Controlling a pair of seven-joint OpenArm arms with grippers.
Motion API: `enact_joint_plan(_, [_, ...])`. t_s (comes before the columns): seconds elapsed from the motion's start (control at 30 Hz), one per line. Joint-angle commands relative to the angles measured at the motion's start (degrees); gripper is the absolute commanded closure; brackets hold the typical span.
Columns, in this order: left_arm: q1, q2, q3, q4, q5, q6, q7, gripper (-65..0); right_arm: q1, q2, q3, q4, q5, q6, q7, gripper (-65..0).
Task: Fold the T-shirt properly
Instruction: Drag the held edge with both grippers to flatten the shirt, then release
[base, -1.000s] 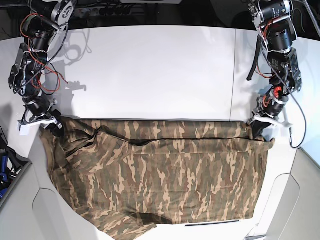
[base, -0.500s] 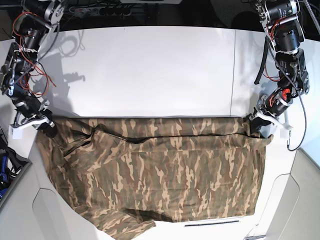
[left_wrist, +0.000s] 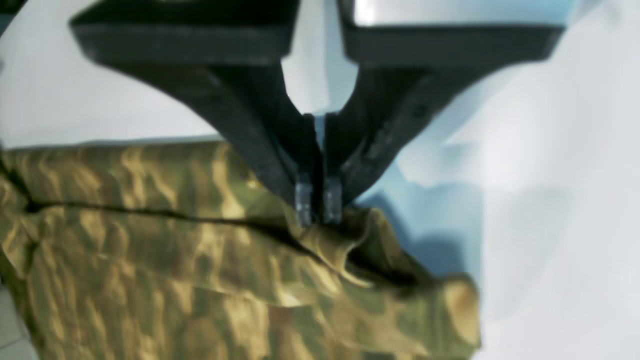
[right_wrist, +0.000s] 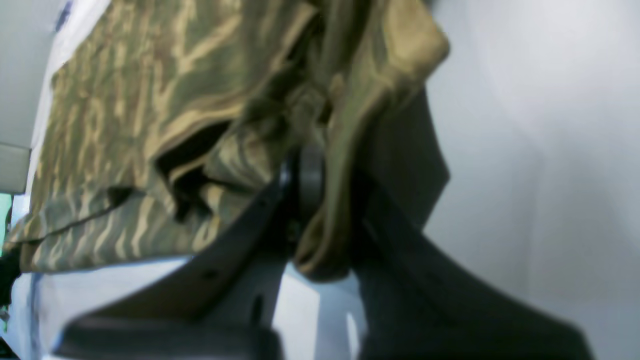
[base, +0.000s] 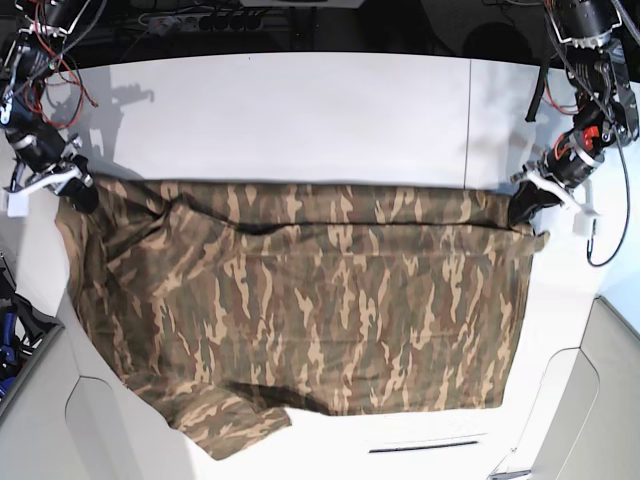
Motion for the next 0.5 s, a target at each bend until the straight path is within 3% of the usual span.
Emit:
enact_joint_plan(0.0, [0.22,-1.01,-1.16,1.77,-1.49,-0.73,-0.94,0.0,0.26,0.94,0.94,1.84,2.62,0.66,0.83,0.0])
enact_joint_plan(0.47, [13.22,-0.90,-9.25,11.67,-11.89,-0.73,5.66,0.0,-7.80,0.96,8.68,4.70,13.18,1.25,-6.82,0.0])
